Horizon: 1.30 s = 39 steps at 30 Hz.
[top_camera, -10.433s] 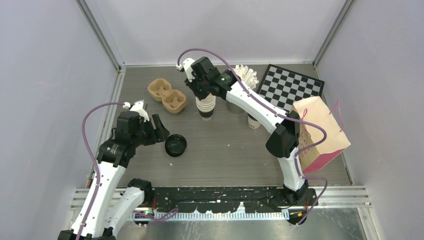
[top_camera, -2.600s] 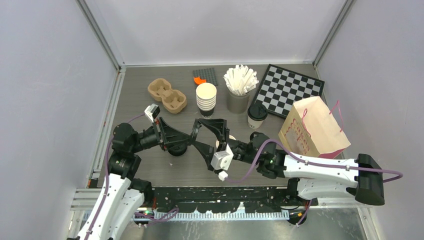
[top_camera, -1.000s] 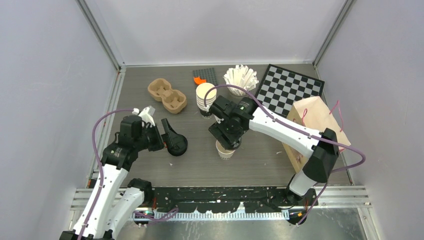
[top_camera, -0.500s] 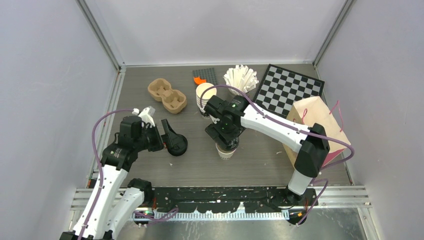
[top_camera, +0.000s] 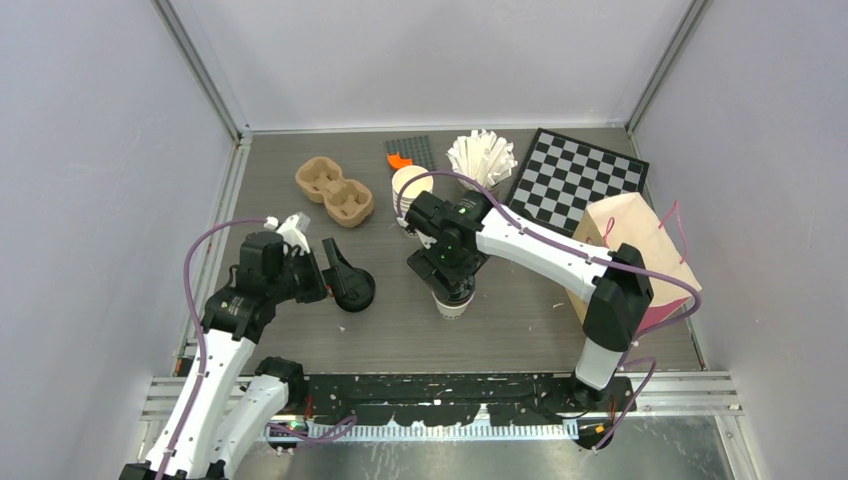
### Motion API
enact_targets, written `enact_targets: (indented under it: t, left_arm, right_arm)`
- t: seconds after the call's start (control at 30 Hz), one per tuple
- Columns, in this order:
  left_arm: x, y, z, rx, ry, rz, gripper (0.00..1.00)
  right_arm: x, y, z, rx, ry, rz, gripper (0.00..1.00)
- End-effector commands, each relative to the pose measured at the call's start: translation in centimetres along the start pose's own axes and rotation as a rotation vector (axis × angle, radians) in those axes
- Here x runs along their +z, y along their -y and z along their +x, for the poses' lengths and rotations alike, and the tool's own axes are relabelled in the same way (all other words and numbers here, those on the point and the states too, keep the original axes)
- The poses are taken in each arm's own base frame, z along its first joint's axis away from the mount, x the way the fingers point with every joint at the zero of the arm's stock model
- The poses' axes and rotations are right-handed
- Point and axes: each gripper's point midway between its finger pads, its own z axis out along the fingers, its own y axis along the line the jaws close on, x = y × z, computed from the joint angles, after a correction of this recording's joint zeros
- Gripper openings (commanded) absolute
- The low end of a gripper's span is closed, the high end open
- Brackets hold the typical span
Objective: Pack the takeout coffee
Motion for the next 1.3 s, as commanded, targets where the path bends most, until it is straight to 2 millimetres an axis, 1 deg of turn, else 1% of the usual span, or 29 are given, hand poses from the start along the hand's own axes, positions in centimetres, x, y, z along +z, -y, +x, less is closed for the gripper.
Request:
enact_targets:
  t: [0.0, 0.13, 0.4, 0.57, 0.93, 1.27]
  left_arm:
    - [-0.5, 0.6, -0.9, 0.027, 0.034, 0.01, 1.0]
    - [-0.5, 0.6, -0.9, 0.025, 0.035, 0.007, 1.0]
    - [-0.6, 0.5, -1.0, 0.025, 0.039, 0.002, 1.0]
    - [-0.5, 0.4, -1.0, 0.024, 0.037, 0.001, 1.0]
    - [-0.5, 0.4, -1.0, 0.024, 0.037, 0.001, 1.0]
    - [-0.6, 0.4, -0.9, 0.023, 0.037, -0.001, 1.0]
  right_arm:
    - [-0.9, -0.4, -0.7, -0.021, 0.025, -0.02, 0.88]
    - [-0.6, -0.6, -0.5, -0.026, 0.005, -0.032, 0.88]
    - [-0.2, -0.5, -0.3, -0.035, -0.019, -0.021, 0.88]
    - [-0.6, -0.4, -0.6, -0.039, -0.011, -0.02, 0.87]
    - [-1.4, -0.3, 0.0, -0.032, -0.019, -0.019, 0.87]
    - [-0.5, -0.6, 0.0, -0.035, -0.023, -0.024, 0.87]
